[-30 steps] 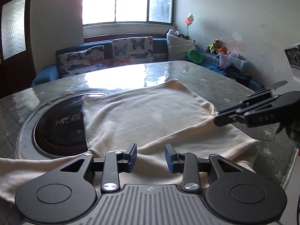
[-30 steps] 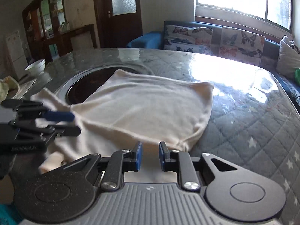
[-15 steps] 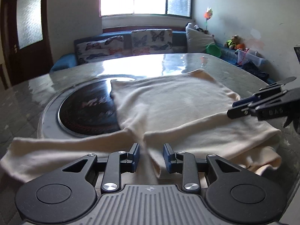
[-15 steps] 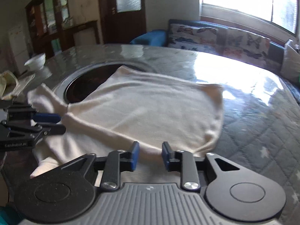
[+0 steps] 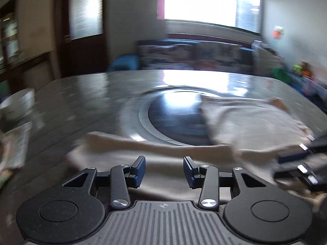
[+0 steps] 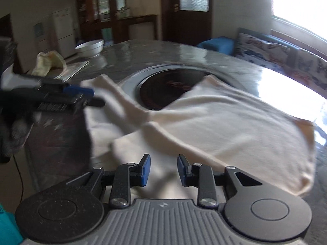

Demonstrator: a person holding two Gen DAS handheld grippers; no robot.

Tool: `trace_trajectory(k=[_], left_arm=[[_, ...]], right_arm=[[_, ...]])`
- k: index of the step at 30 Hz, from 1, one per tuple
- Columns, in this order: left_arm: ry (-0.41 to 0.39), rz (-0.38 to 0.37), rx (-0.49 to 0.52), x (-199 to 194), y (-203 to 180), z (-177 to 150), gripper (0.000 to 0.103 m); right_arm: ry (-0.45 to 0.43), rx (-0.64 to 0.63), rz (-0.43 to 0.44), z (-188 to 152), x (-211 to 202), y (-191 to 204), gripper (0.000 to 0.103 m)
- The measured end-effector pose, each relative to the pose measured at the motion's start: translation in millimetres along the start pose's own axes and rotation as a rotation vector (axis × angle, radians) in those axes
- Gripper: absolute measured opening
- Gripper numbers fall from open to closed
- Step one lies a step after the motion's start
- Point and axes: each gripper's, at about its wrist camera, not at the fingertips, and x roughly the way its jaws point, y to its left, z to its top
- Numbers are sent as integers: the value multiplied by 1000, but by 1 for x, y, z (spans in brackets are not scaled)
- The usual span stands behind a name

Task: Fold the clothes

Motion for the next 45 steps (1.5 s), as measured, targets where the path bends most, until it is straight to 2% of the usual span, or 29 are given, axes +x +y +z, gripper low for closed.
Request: trace_trajectory(k=[4, 8, 17, 20, 22, 25, 31, 38, 45], left_arm=[[-5, 130, -65, 2, 31, 1, 54], [3, 214, -123, 10, 59, 3, 55], [39, 234, -207, 33, 78, 6, 53], [54, 233, -237, 38, 82, 4, 44], [44, 235, -238, 38, 81, 4, 26], [32, 205, -277, 36, 84, 7, 10], [-44, 103, -313, 10, 66, 34, 8], [-136, -156, -235, -29, -1, 75, 7], [-157, -416, -111, -57, -87, 91, 7]], right_arm=[[-1, -62, 10, 1, 3, 16, 29], [1, -77, 15, 2, 3, 21, 29], [-47, -25, -8, 6, -16, 10, 33], [-55, -10, -16, 4, -22, 7, 33], [-61, 0, -24, 3, -25, 5, 33], [-75, 25, -40, -1, -33, -1, 33], [-111, 94, -89, -11, -53, -17, 33], [-166, 206, -173, -34, -85, -46, 33], [-213, 296, -261, -59, -117, -74, 33]])
